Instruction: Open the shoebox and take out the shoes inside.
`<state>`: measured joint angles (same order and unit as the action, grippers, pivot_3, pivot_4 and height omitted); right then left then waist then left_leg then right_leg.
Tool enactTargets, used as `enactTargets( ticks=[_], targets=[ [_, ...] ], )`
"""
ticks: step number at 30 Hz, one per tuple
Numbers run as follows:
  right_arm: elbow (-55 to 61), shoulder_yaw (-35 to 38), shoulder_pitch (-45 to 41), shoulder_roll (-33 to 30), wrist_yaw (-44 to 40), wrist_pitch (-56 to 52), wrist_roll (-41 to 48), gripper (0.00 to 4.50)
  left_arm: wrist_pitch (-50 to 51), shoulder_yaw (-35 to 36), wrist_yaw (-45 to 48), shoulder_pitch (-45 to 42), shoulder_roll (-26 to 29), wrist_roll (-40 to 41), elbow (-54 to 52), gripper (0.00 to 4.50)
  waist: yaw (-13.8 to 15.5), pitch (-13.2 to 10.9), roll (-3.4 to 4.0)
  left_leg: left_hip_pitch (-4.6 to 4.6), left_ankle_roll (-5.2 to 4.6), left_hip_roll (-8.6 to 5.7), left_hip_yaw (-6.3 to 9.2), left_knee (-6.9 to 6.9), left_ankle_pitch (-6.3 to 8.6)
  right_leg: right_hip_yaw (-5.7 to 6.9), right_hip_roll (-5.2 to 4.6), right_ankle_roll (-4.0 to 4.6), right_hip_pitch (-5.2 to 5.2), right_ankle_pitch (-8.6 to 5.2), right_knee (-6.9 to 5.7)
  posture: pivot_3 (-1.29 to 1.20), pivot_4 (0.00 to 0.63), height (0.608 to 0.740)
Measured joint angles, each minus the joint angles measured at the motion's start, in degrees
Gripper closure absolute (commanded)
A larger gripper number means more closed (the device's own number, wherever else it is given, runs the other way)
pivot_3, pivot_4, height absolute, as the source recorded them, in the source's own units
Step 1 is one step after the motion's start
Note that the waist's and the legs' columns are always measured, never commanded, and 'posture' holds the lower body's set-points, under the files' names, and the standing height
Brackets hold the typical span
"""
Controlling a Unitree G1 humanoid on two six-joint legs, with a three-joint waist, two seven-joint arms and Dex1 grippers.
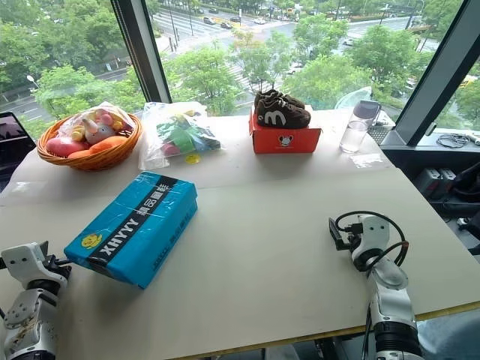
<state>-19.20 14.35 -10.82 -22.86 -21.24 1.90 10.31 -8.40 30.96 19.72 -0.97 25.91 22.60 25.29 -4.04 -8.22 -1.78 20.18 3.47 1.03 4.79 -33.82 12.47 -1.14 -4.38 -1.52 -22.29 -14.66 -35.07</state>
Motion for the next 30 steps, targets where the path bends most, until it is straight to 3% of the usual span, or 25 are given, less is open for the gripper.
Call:
enactTargets(
  ticks=[4, 7, 11, 15, 16, 19, 22, 30],
  targets=[
    [-0.1, 0.0, 0.0, 0.0, 0.0, 0.0, 0.0, 0.00, 0.0, 0.1, 0.3, -0.8, 0.0, 0.0, 0.4, 0.05, 0.0, 0.0, 0.00, -0.01, -0.01, 0.00, 0.00, -0.01, -0.01, 0.00, 0.00, 0.00, 0.01, 0.00, -0.01, 0.00, 0.150, 0.740],
    [0.9, -0.2, 0.1, -1.1, -3.0, -2.2, 0.9, 0.00, 0.0, -1.5, 6.4, -0.9, 1.8, 0.0, 1.1, 0.05, 0.2, -0.1, 0.03, 0.00, 0.00, -0.02, 0.00, -0.04, -0.01, 0.01, 0.00, 0.01, -0.02, 0.00, -0.02, 0.00, 0.150, 0.740],
    [8.9, -4.7, 1.2, -4.8, -13.1, -11.3, 4.6, 0.00, 0.2, -6.6, 19.4, 1.4, 9.6, -1.0, -0.1, 0.05, 0.4, -0.4, -0.01, 0.34, -0.20, -0.09, 0.00, -0.10, -0.13, -0.06, 0.01, -0.07, -0.67, 0.18, -0.15, 0.00, 0.150, 0.740],
    [21.8, -11.3, 3.5, -11.2, -24.3, -21.5, 9.4, 0.00, -1.6, -10.0, 31.8, 8.8, 18.5, -2.5, -7.6, 0.05, 0.4, -0.6, 0.20, 1.37, -0.40, -0.20, 0.00, -0.13, 0.16, -0.20, 0.02, -0.02, -1.69, 0.47, -0.17, 0.00, 0.150, 0.740],
    [26.2, -12.8, 4.5, -13.7, -27.6, -24.7, 11.4, 0.00, -3.8, -10.1, 35.5, 11.8, 20.9, -2.9, -9.8, 0.05, 0.6, -0.7, 0.35, 1.65, -0.48, -0.24, 0.00, -0.21, 0.26, -0.21, -0.02, 0.31, -1.92, 0.66, -0.18, 0.00, 0.150, 0.740],
    [31.8, -15.2, 5.1, -16.3, -31.7, -28.9, 13.7, 0.00, -5.6, -9.8, 40.7, 13.9, 23.1, -2.3, -10.6, 0.05, 1.3, -1.0, 0.69, 1.96, -0.85, -0.27, -0.01, -0.52, 0.59, -0.18, -0.02, 0.23, -2.03, 0.61, -0.04, 0.00, 0.150, 0.740],
    [40.7, -19.8, 4.4, -18.8, -35.8, -32.6, 15.9, 0.00, -3.5, -8.2, 48.3, 17.3, 29.6, -0.8, -10.9, 0.05, 1.3, -1.4, 0.69, 2.20, -1.02, -0.21, -0.01, -0.90, 0.83, -0.08, 0.02, 0.21, -2.14, 0.58, -0.02, 0.00, 0.150, 0.740],
    [42.0, -20.6, -0.2, -15.4, -31.6, -34.8, 16.1, 0.00, 3.0, -11.3, 45.9, 12.8, 24.3, 0.1, -17.2, 0.05, 3.1, -2.1, 0.34, 2.28, -0.87, -0.24, -0.02, -1.54, 0.83, -0.03, 0.00, -0.38, -1.98, 0.50, -0.15, 0.00, 0.150, 0.740]
  ],
)
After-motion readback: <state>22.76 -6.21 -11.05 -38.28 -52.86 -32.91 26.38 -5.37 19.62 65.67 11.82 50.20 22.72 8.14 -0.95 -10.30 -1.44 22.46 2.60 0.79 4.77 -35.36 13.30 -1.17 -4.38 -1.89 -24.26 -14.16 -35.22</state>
